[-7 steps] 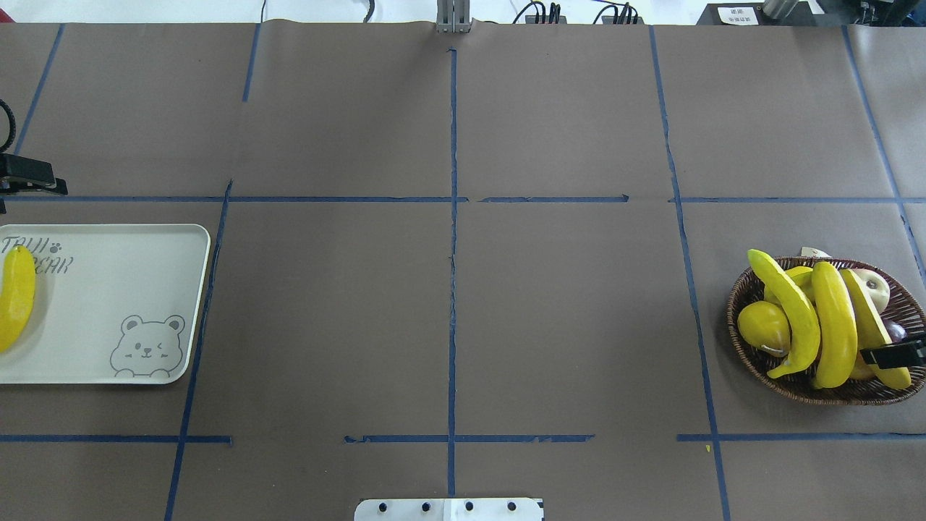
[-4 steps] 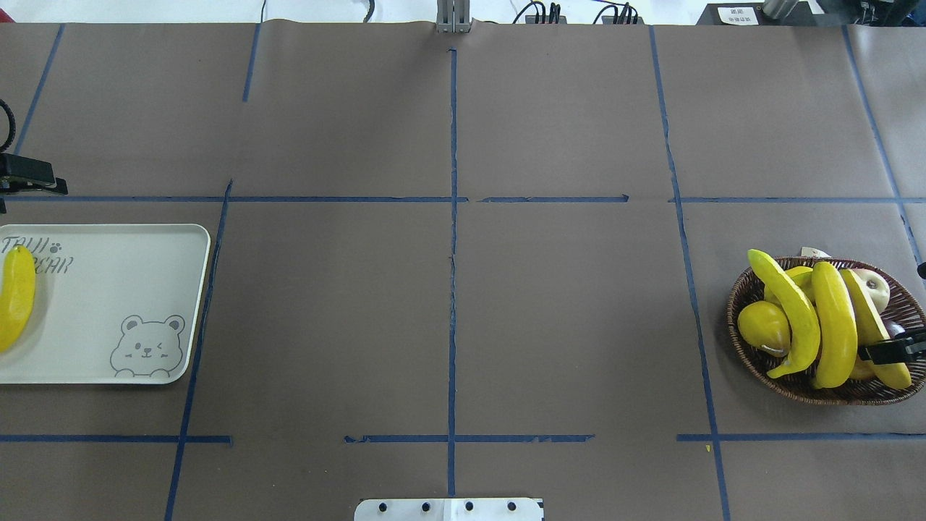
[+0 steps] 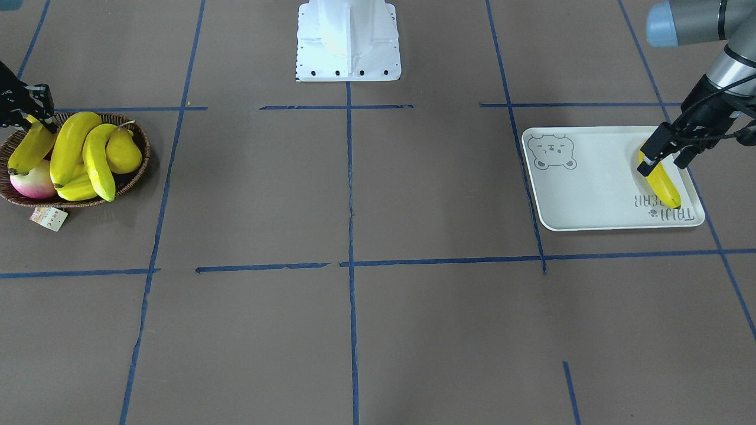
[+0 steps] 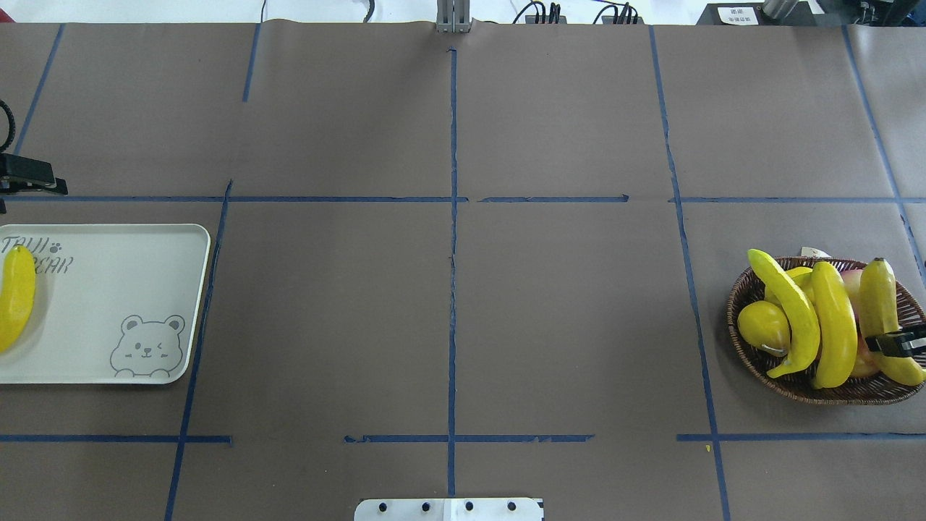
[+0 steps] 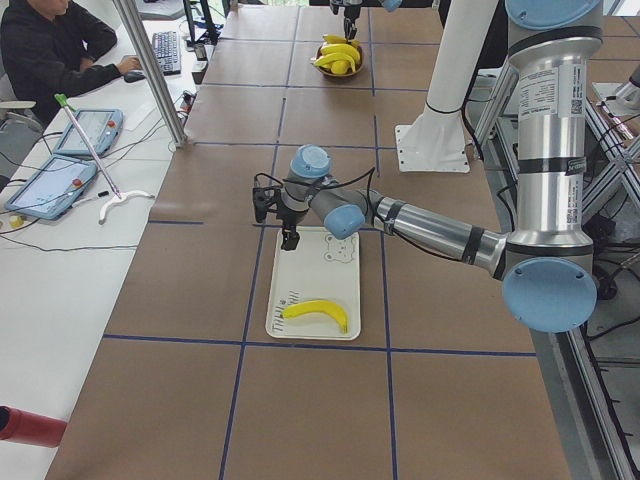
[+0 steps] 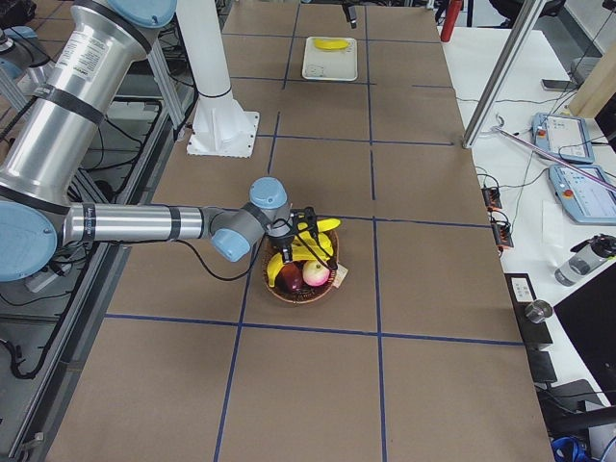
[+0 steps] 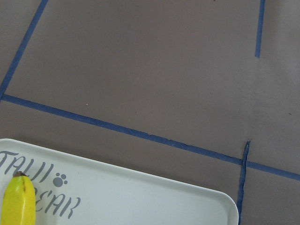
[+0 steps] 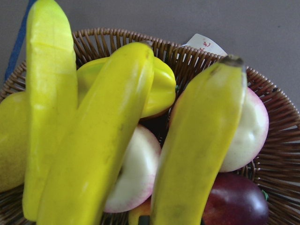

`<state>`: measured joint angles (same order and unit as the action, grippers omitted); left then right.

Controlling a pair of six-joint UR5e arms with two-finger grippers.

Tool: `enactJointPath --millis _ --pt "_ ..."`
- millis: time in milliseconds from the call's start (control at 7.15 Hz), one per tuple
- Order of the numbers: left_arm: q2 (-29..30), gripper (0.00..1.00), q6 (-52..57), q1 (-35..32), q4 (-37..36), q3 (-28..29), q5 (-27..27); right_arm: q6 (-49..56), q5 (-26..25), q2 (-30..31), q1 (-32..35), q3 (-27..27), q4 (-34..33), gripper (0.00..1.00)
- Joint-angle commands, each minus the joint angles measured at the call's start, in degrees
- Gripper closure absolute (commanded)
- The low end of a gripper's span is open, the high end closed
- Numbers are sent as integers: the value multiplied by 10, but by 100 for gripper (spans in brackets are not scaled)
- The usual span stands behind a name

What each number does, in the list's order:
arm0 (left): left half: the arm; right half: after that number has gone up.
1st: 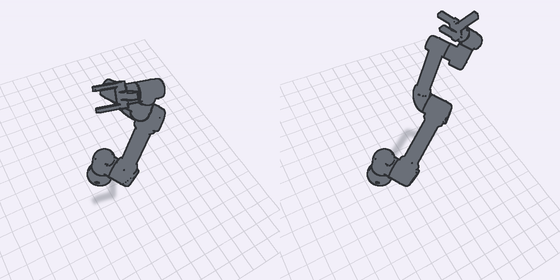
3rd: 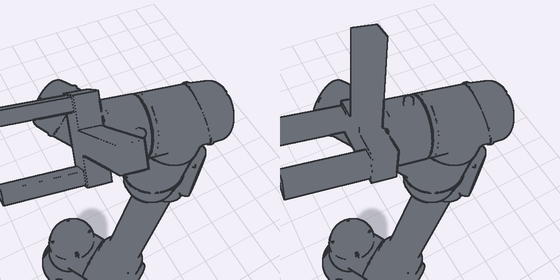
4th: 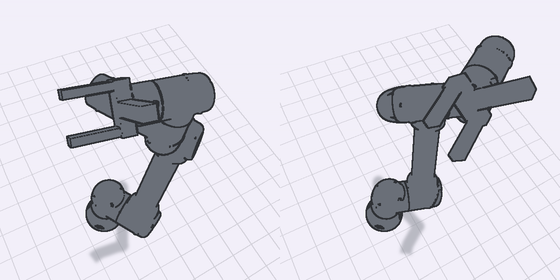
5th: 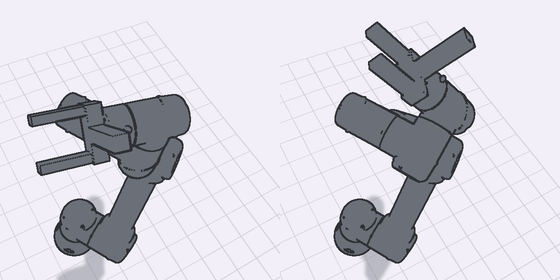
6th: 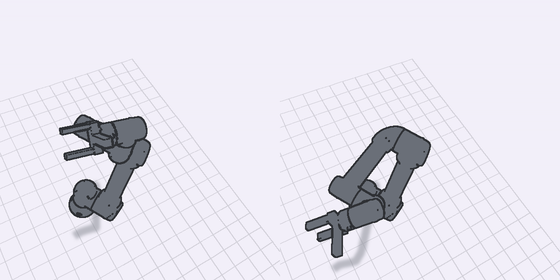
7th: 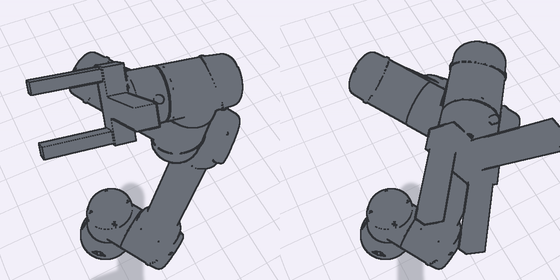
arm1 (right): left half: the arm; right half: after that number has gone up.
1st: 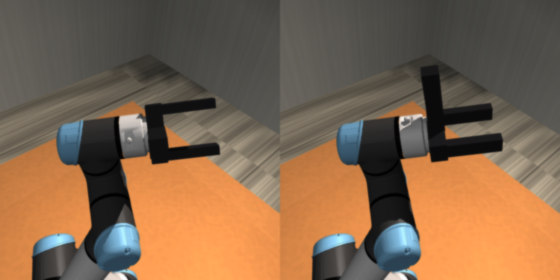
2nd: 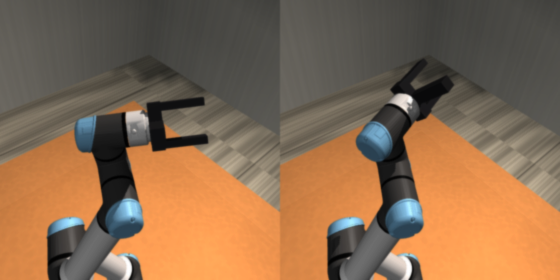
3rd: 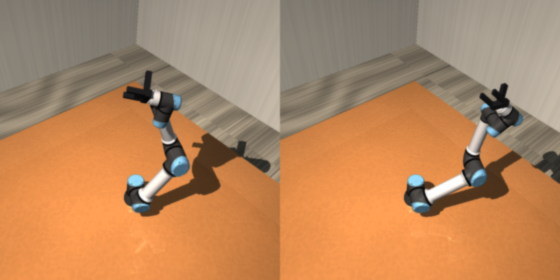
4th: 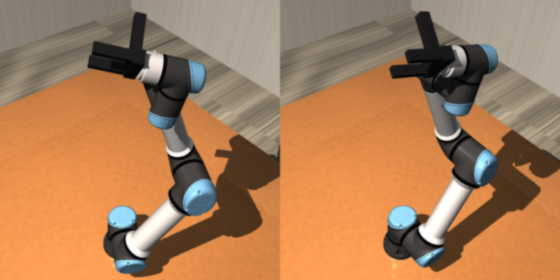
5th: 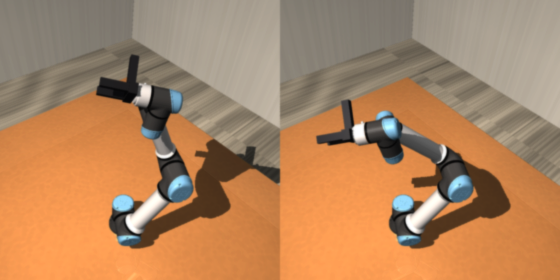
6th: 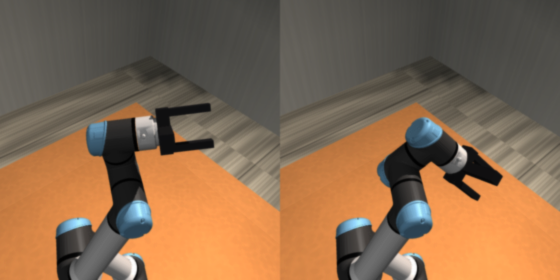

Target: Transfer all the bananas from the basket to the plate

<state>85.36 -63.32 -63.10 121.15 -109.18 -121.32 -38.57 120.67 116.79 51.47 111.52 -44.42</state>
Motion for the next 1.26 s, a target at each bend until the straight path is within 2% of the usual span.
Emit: enactJointPath --millis 0,280,420,700,839,979,1119 --pt "1 0 -7 0 0 -8 -27 1 40 1 61 12 1 99" --pt "16 0 -11 0 -2 -10 -43 10 177 -32 194 19 -2 100" --pt "43 0 -46 1 -2 -10 -58 2 239 -76 223 19 -9 100" --pt "107 0 -121 18 -2 -10 -59 -94 262 -205 211 19 -59 100" --pt "140 0 -167 27 0 -9 -75 -165 261 -277 173 20 -83 100" --pt "178 1 -204 33 1 -9 -90 -218 246 -322 128 20 -87 100" --pt "216 1 -250 50 2 -9 -94 -268 201 -360 77 26 -88 100"
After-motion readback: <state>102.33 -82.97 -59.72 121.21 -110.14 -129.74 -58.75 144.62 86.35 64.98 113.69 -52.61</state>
